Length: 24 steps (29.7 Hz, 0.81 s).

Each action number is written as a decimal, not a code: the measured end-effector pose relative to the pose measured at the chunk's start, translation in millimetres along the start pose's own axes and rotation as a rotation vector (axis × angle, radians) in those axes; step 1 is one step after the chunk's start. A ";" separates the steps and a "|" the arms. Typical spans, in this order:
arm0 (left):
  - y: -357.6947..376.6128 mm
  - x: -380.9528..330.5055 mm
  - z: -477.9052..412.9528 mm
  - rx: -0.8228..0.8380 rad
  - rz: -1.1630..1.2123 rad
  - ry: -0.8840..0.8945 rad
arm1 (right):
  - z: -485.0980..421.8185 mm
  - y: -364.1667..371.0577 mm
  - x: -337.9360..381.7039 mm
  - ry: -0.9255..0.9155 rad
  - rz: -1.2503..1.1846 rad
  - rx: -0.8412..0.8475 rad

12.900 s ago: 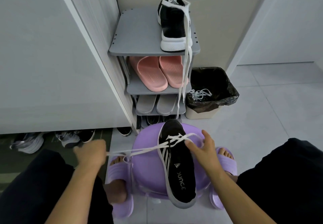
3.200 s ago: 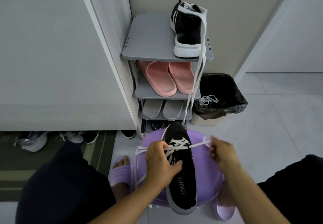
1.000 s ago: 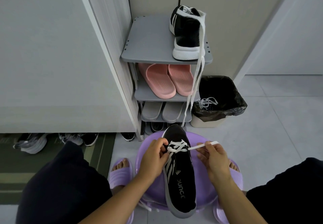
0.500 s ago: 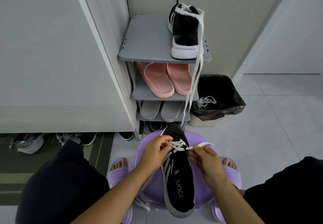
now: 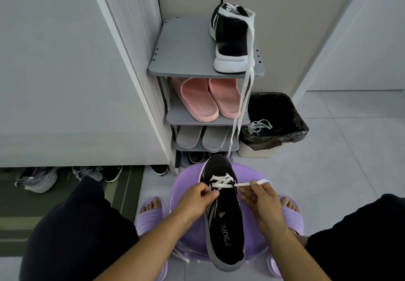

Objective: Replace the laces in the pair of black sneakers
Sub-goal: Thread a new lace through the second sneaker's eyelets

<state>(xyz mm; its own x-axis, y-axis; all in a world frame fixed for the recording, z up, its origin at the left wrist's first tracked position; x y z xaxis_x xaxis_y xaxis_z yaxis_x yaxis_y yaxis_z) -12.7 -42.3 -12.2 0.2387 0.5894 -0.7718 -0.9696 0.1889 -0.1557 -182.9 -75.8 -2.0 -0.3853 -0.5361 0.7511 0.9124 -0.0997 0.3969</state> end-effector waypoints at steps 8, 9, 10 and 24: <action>-14.4 -6.3 6.3 0.060 0.301 -0.055 | -1.2 -13.3 7.7 -0.025 -0.031 -0.069; -16.9 -8.0 7.8 0.077 0.334 -0.063 | -0.4 -12.3 8.2 -0.026 -0.038 -0.066; -19.0 -7.3 7.5 0.090 0.361 -0.068 | 0.4 -11.3 9.1 -0.031 -0.041 -0.065; -31.1 -49.7 17.7 -0.198 -0.242 0.210 | -2.2 21.9 47.2 -0.205 0.305 0.135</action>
<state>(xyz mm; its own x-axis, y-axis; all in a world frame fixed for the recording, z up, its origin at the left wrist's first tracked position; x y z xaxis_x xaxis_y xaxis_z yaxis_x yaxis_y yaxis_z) 6.5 -63.5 42.0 0.4662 0.3681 -0.8044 -0.8829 0.1357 -0.4496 -180.8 -105.1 40.9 -0.1309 -0.3437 0.9299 0.9683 0.1570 0.1944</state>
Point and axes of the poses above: each hand's wrist, its own z-axis away from the middle knuckle, its own y-axis out of the palm, x = y × z, the point moved 6 cm from there along -z, towards the middle knuckle, and after that the axes turned 11 degrees about x, right-handed, at the moved point
